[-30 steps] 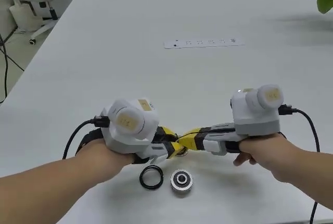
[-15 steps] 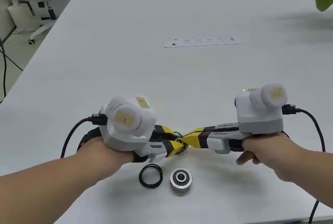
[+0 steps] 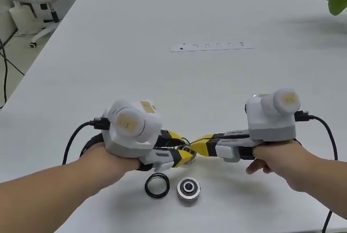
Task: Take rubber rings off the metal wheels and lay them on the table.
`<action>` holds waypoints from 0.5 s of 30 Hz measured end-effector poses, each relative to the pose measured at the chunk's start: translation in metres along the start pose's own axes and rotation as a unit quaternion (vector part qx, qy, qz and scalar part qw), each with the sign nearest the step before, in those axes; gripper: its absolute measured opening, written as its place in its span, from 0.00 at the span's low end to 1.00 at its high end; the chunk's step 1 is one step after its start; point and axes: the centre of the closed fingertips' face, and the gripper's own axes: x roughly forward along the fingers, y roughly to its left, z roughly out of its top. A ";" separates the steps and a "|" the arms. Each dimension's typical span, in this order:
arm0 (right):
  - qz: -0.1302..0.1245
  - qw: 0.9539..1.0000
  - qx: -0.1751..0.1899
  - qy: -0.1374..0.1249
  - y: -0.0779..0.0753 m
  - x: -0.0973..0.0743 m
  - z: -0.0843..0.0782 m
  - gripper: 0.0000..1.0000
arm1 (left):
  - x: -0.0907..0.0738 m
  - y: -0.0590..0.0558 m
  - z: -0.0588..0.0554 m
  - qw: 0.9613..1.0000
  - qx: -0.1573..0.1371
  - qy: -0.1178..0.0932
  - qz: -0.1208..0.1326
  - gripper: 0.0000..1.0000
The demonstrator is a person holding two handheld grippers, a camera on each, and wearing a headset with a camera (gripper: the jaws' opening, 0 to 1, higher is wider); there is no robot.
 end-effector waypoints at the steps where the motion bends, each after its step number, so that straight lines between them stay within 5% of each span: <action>1: 0.000 1.000 0.000 -0.001 0.000 0.000 0.000 0.00 | -0.001 0.000 0.001 1.000 0.001 -0.001 -0.001 0.21; 15: 0.006 1.000 0.002 -0.006 0.005 -0.002 0.007 0.00 | -0.027 0.001 0.009 1.000 0.007 -0.024 0.002 0.33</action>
